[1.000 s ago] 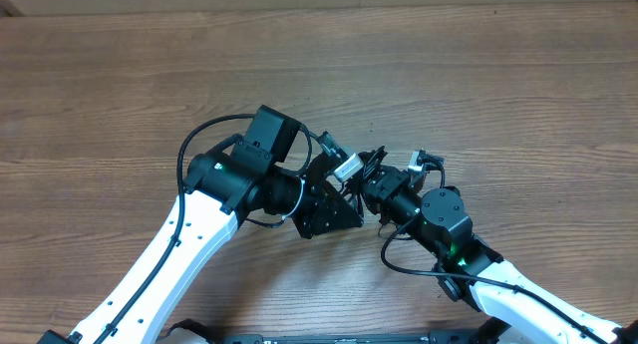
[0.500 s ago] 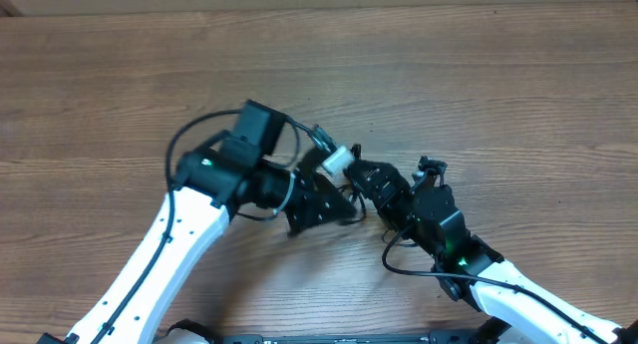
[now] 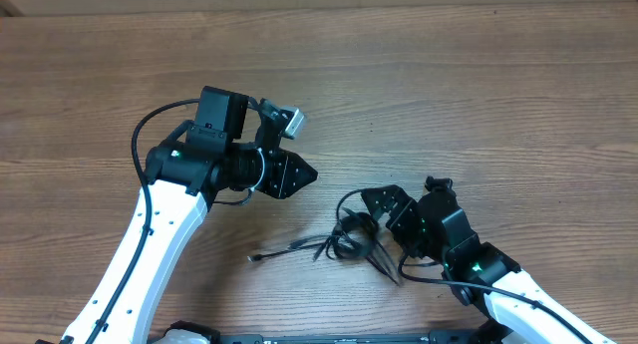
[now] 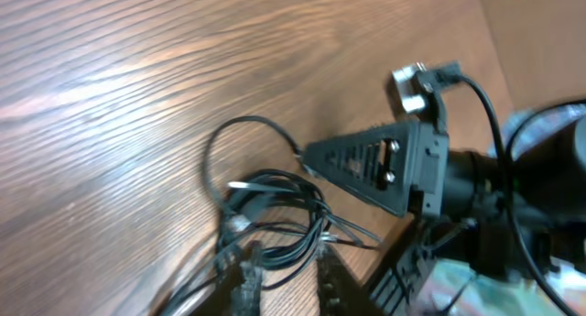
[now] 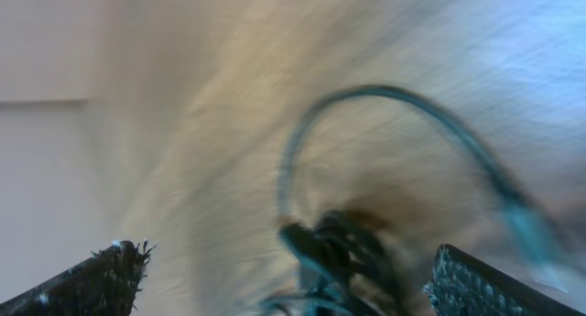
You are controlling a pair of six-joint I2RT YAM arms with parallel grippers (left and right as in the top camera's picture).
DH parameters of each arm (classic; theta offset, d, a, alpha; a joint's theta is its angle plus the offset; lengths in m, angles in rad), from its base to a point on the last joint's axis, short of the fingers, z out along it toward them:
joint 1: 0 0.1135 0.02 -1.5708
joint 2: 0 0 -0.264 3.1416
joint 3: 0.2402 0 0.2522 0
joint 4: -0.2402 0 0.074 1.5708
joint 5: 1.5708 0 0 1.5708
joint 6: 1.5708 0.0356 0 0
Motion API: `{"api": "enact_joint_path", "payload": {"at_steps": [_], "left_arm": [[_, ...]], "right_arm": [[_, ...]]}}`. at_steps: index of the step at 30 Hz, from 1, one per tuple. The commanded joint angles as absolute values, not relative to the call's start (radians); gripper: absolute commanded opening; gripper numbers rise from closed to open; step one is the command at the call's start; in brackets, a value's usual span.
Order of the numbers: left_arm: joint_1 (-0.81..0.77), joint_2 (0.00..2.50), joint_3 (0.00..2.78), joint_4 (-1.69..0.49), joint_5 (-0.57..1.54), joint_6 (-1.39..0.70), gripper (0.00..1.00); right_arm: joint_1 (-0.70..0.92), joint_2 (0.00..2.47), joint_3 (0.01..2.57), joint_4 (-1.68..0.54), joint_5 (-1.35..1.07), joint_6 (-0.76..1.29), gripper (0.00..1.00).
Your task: Untangle cables
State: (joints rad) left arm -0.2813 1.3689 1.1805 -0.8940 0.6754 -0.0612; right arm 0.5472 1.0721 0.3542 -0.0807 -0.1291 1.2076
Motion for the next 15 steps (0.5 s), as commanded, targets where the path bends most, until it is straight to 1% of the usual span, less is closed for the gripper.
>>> {"api": "enact_joint_path", "payload": {"at_steps": [1,4,6,9,13,15], "left_arm": [[-0.283,1.354,1.196,-0.892,0.595,-0.152,0.32],[-0.286,1.354,1.196,-0.894,0.595,-0.162,0.39],[-0.293,1.354,1.196,-0.899,0.594,-0.162,0.47],[-0.302,1.354,1.196,-0.905,0.584,-0.162,0.5],[-0.315,1.354,1.196,-0.908,0.511,-0.162,0.55],[-0.318,1.354,1.196,-0.907,0.477,-0.162,0.58]], "right_arm": [[0.501,1.06,0.361,-0.151,-0.113,1.203,1.0],[0.43,1.054,0.363,-0.192,-0.128,1.197,1.0],[0.392,1.037,0.369,-0.191,-0.172,1.155,1.0],[0.352,1.001,0.398,-0.19,-0.238,1.012,0.99],[0.343,0.96,0.442,-0.202,-0.352,0.732,1.0],[0.352,0.962,0.444,-0.234,-0.399,0.672,1.0]]}}
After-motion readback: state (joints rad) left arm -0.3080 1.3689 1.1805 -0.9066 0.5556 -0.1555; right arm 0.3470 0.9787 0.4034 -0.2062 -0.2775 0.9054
